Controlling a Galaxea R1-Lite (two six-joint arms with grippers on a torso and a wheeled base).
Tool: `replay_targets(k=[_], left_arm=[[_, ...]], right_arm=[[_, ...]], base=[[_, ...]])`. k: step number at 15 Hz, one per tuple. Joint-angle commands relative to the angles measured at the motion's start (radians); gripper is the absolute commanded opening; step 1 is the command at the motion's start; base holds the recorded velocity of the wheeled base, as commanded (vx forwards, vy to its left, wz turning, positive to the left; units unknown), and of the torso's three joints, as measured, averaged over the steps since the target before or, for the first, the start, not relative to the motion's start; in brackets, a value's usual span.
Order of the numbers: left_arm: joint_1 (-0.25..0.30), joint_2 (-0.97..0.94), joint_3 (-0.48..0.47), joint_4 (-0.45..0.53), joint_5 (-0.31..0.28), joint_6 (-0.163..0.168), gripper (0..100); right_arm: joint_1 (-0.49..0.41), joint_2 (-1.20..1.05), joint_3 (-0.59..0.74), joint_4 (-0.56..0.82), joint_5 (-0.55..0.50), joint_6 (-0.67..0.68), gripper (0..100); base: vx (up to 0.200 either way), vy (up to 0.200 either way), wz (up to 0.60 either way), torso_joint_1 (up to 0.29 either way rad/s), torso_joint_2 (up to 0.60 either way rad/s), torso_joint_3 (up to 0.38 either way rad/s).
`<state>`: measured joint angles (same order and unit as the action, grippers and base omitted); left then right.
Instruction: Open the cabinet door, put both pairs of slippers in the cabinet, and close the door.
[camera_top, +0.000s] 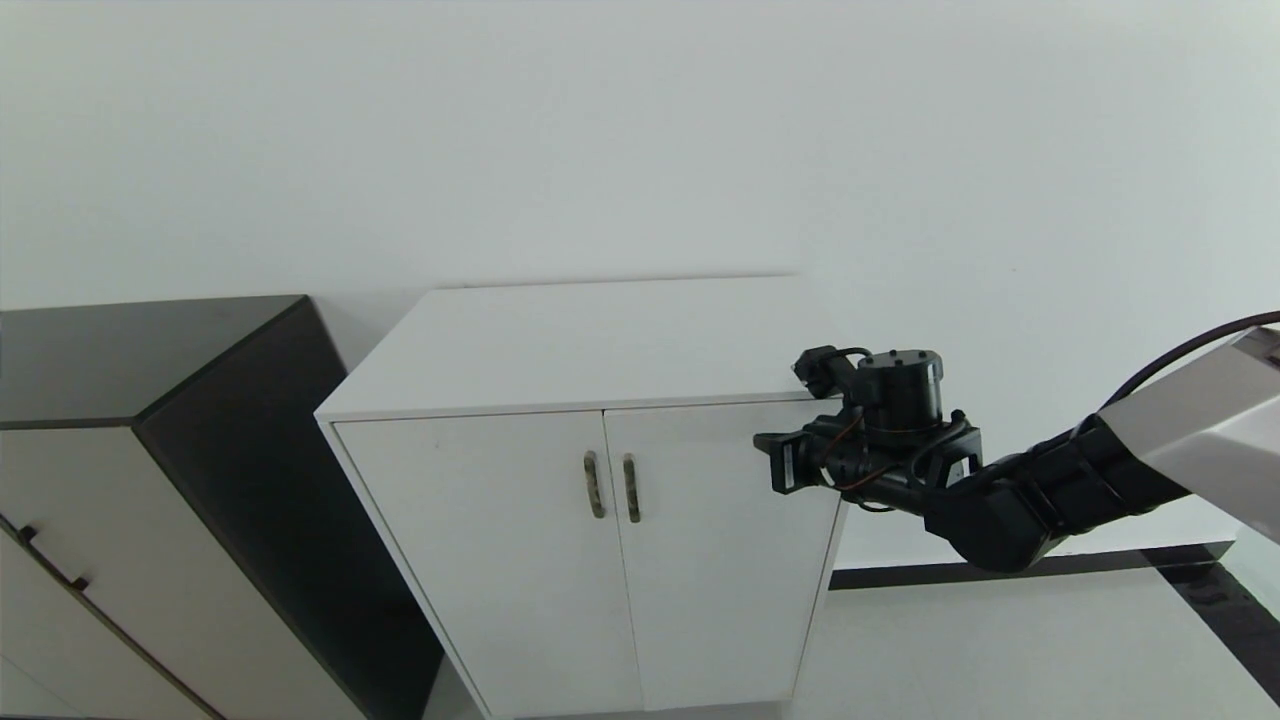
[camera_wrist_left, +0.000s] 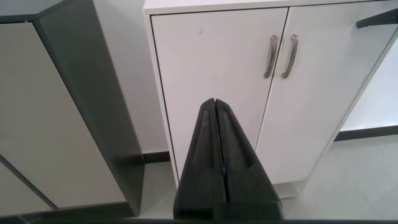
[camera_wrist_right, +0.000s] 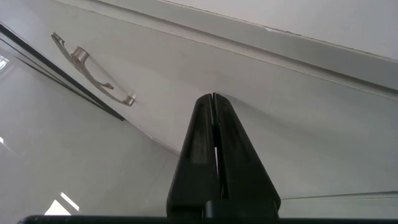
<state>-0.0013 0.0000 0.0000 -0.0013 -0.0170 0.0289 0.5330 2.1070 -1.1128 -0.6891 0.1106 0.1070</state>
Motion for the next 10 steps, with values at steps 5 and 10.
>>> replay_targets(k=[5, 10], left_arm=[[0.000, 0.002, 0.000, 0.000, 0.000, 0.000, 0], [0.000, 0.000, 0.000, 0.000, 0.000, 0.000, 0]], right_arm=[[-0.010, 0.002, -0.004, -0.001, 0.000, 0.000, 0], [-0.014, 0.004, -0.004, -0.001, 0.000, 0.000, 0]], base=[[0.000, 0.000, 0.00, 0.000, 0.00, 0.000], [0.000, 0.000, 0.00, 0.000, 0.00, 0.000]])
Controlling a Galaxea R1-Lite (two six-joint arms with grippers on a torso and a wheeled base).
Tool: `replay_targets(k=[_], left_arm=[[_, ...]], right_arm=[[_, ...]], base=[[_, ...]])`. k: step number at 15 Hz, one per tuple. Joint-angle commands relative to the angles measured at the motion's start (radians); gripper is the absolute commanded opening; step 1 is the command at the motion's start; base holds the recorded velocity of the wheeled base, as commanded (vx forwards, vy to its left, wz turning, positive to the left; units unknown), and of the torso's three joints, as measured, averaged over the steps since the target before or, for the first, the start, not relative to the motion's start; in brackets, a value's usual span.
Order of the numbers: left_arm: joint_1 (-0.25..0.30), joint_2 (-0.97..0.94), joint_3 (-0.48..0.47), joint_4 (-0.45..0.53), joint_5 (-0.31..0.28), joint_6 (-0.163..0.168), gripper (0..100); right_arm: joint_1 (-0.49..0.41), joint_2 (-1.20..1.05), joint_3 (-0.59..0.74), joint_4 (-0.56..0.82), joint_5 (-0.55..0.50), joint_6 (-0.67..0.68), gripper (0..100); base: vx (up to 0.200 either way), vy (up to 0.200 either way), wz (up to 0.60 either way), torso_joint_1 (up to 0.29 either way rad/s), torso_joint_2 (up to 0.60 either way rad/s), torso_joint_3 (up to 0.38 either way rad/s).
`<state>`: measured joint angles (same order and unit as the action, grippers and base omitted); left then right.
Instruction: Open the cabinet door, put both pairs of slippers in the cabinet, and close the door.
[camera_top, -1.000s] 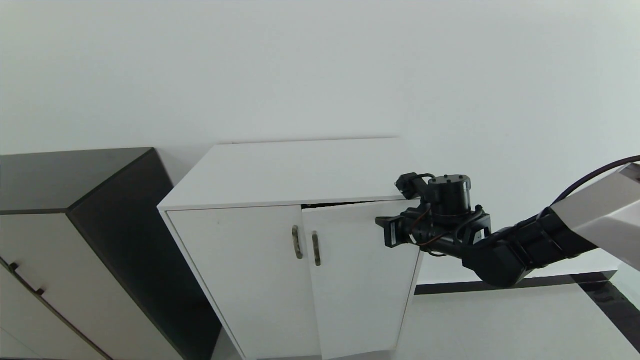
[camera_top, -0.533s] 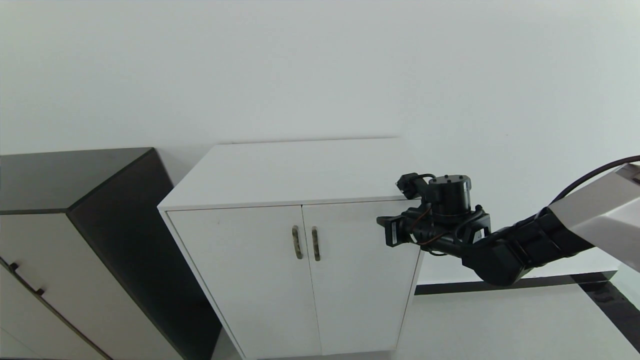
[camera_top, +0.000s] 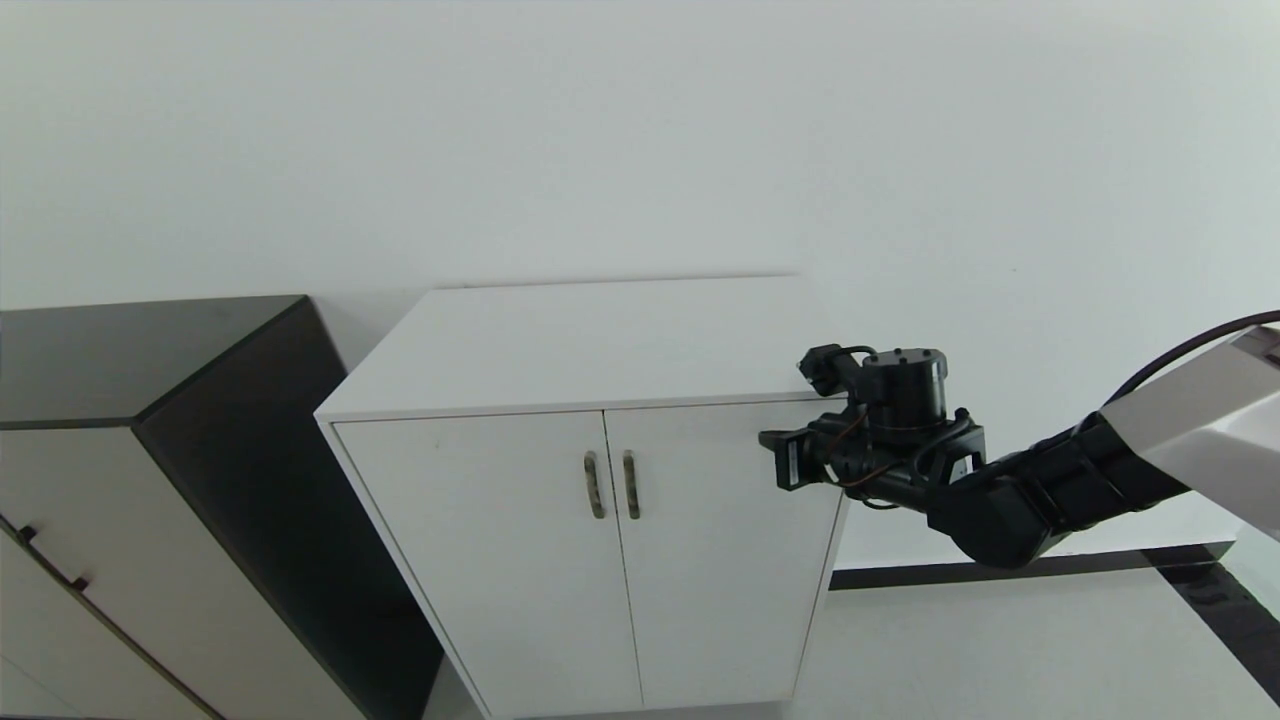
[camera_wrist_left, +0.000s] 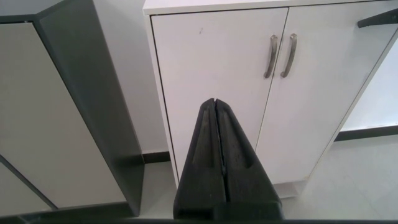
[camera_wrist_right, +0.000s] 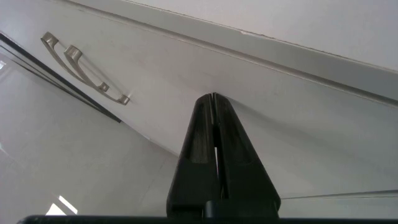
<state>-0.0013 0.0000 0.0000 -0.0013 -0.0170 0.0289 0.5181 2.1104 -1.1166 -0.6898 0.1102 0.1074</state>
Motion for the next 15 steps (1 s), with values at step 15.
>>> replay_targets(k=[15], left_arm=[[0.000, 0.000, 0.000, 0.000, 0.000, 0.000, 0]], right_arm=[[0.025, -0.029, 0.058, -0.033, -0.001, -0.005, 0]], base=[[0.000, 0.000, 0.00, 0.000, 0.00, 0.000]])
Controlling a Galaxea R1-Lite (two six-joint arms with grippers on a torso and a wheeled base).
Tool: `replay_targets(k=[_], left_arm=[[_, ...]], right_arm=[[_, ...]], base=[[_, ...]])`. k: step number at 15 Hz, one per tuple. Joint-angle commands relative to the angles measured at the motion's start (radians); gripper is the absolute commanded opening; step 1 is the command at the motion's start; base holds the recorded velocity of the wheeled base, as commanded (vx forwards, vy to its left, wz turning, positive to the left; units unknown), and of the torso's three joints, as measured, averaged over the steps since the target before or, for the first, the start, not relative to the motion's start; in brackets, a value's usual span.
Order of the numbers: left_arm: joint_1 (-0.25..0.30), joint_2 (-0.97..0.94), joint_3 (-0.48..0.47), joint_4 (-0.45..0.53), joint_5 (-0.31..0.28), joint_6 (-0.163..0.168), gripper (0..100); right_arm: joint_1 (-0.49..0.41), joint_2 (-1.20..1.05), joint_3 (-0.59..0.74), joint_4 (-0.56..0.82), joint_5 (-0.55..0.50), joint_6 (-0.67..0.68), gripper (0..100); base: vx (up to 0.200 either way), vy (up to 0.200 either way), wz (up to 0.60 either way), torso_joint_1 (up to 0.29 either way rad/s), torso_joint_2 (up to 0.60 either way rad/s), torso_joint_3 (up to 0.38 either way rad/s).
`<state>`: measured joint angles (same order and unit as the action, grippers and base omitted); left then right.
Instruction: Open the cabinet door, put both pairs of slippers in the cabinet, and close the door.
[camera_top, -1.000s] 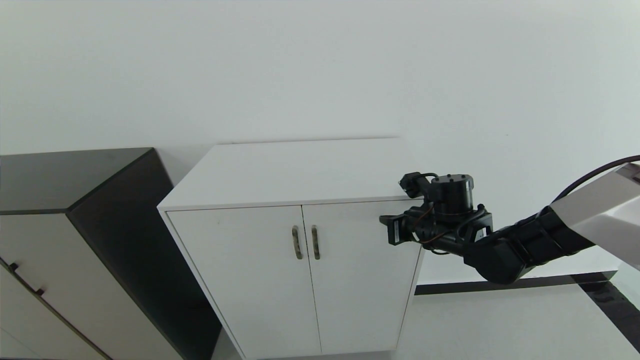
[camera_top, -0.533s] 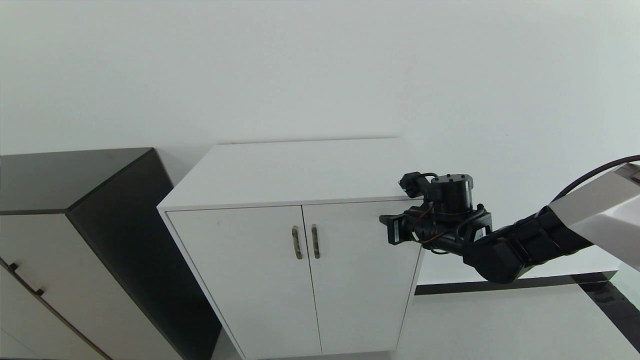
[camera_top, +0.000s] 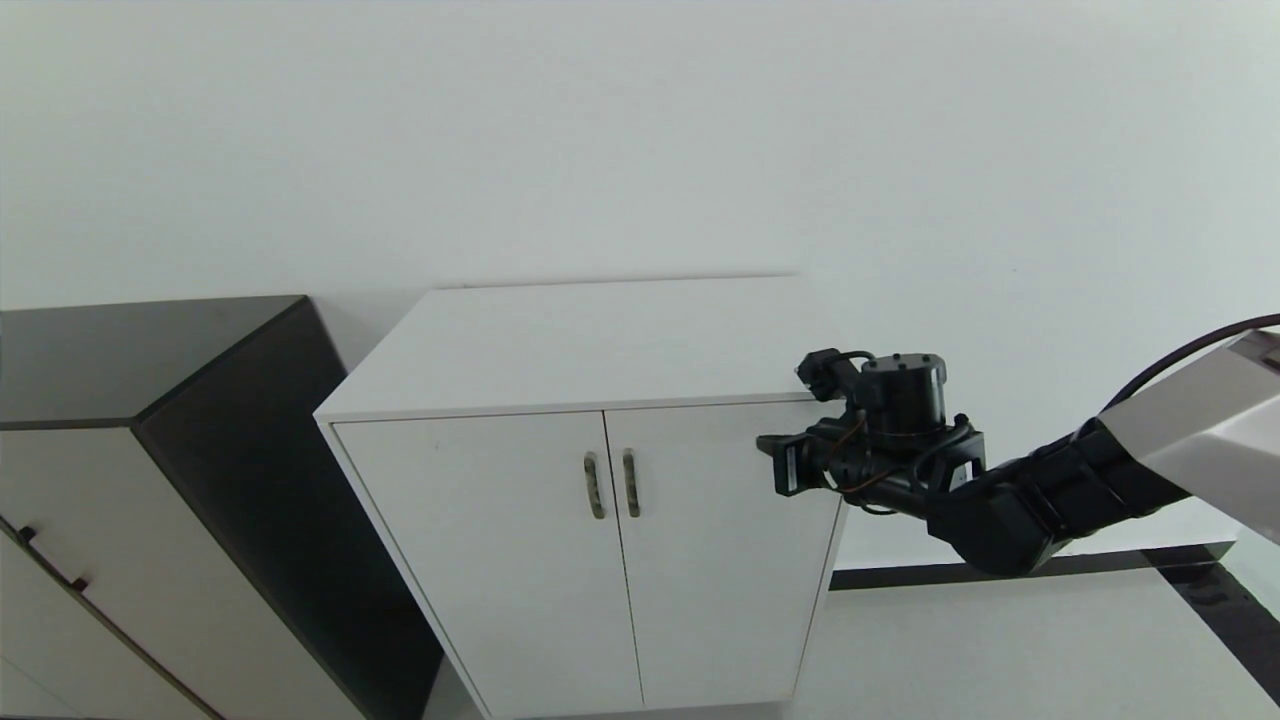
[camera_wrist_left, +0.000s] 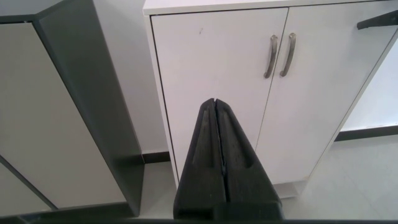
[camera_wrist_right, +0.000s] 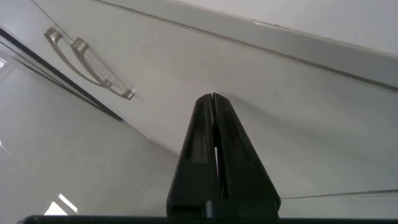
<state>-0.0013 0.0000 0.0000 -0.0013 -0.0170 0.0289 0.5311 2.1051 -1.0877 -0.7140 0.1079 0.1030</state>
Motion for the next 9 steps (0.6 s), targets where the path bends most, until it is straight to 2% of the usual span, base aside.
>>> replay_targets(k=[1, 4, 7, 9], left_arm=[[0.001, 0.000, 0.000, 0.000, 0.000, 0.000, 0], [0.000, 0.000, 0.000, 0.000, -0.001, 0.000, 0], [0.000, 0.002, 0.000, 0.000, -0.001, 0.000, 0], [0.000, 0.002, 0.000, 0.000, -0.001, 0.000, 0]], right_arm=[[0.018, -0.040, 0.057, -0.024, 0.000, 0.000, 0], [0.024, -0.125, 0.161, -0.041, -0.004, -0.002, 0], [0.018, -0.240, 0.293, -0.045, -0.050, -0.002, 0], [-0.005, -0.379, 0.451, -0.056, -0.102, -0.014, 0]], base=[[0.000, 0.000, 0.00, 0.000, 0.00, 0.000], [0.000, 0.000, 0.00, 0.000, 0.00, 0.000], [0.000, 0.000, 0.00, 0.000, 0.00, 0.000], [0.000, 0.000, 0.00, 0.000, 0.00, 0.000]])
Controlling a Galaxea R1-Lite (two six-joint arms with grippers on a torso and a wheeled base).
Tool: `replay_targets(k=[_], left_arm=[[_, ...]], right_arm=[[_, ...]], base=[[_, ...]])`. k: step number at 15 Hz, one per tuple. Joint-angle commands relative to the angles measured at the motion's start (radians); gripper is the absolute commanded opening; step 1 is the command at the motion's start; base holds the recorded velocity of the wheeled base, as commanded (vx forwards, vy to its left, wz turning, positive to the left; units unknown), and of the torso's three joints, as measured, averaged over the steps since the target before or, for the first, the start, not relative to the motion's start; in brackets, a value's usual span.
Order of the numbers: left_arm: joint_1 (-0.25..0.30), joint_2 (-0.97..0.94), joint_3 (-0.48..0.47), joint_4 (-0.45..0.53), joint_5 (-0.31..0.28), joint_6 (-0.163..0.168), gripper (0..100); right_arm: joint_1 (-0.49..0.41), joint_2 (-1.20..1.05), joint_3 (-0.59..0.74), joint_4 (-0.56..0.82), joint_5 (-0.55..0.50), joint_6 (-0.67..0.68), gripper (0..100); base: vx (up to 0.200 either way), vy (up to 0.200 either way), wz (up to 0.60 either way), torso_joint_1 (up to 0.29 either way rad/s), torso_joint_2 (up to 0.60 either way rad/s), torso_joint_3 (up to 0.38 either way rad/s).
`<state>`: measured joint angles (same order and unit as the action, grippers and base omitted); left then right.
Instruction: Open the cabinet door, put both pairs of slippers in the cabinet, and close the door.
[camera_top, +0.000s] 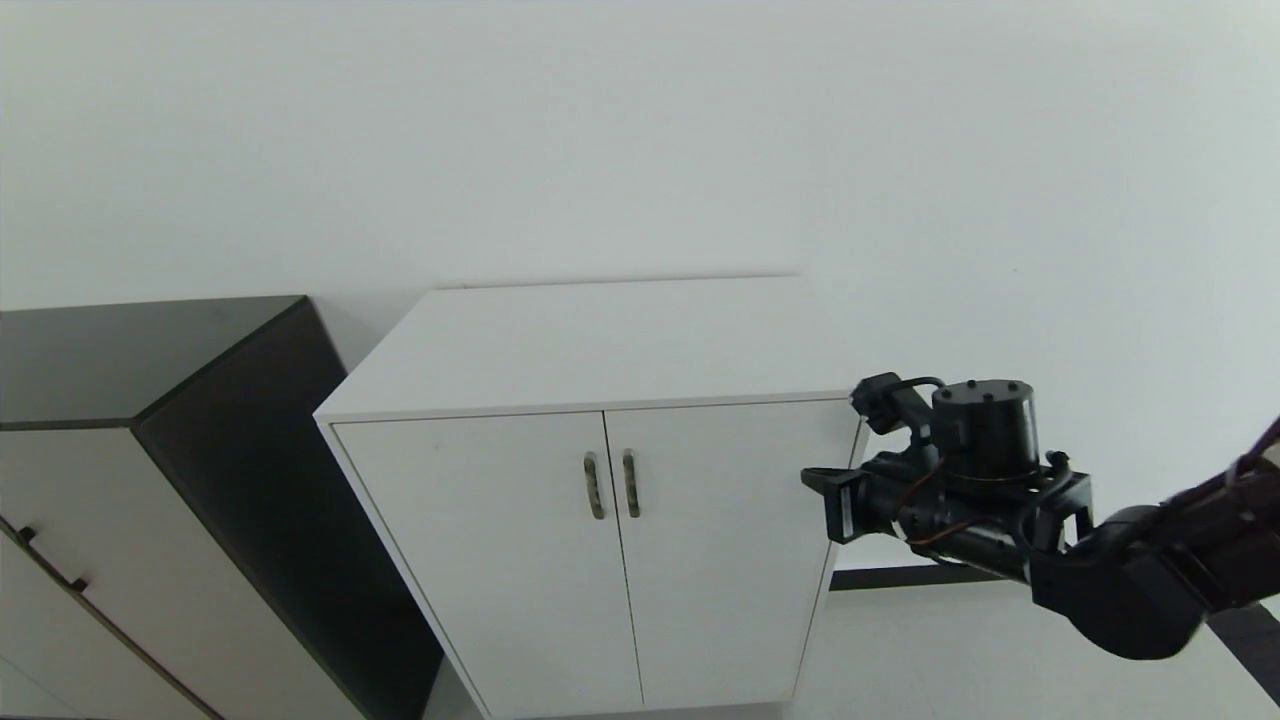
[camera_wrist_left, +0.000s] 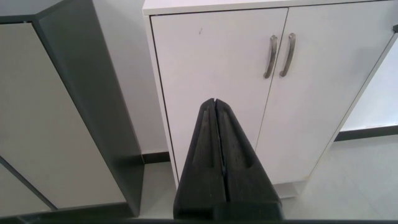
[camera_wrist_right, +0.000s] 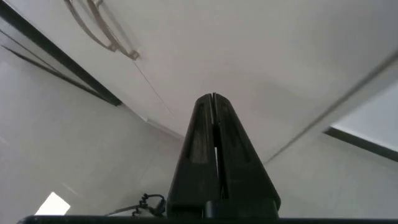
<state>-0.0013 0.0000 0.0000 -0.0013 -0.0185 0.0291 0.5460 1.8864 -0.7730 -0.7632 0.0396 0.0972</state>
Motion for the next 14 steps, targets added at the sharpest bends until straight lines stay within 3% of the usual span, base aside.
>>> replay_targets(k=[1, 5, 8, 14], left_arm=[[0.000, 0.002, 0.000, 0.000, 0.000, 0.000, 0], [0.001, 0.000, 0.000, 0.000, 0.000, 0.000, 0], [0.001, 0.002, 0.000, 0.000, 0.000, 0.000, 0], [0.000, 0.002, 0.000, 0.000, 0.000, 0.000, 0]], right_arm=[[-0.044, -0.231, 0.213, -0.005, -0.043, -0.025, 0], [-0.212, -0.533, 0.500, 0.013, -0.044, -0.071, 0], [-0.297, -0.736, 0.606, 0.105, -0.043, -0.111, 0], [-0.307, -1.302, 0.620, 0.673, -0.037, -0.108, 0]], base=[[0.000, 0.000, 0.00, 0.000, 0.00, 0.000], [0.000, 0.000, 0.00, 0.000, 0.00, 0.000], [0.000, 0.000, 0.00, 0.000, 0.00, 0.000], [0.000, 0.000, 0.00, 0.000, 0.00, 0.000]])
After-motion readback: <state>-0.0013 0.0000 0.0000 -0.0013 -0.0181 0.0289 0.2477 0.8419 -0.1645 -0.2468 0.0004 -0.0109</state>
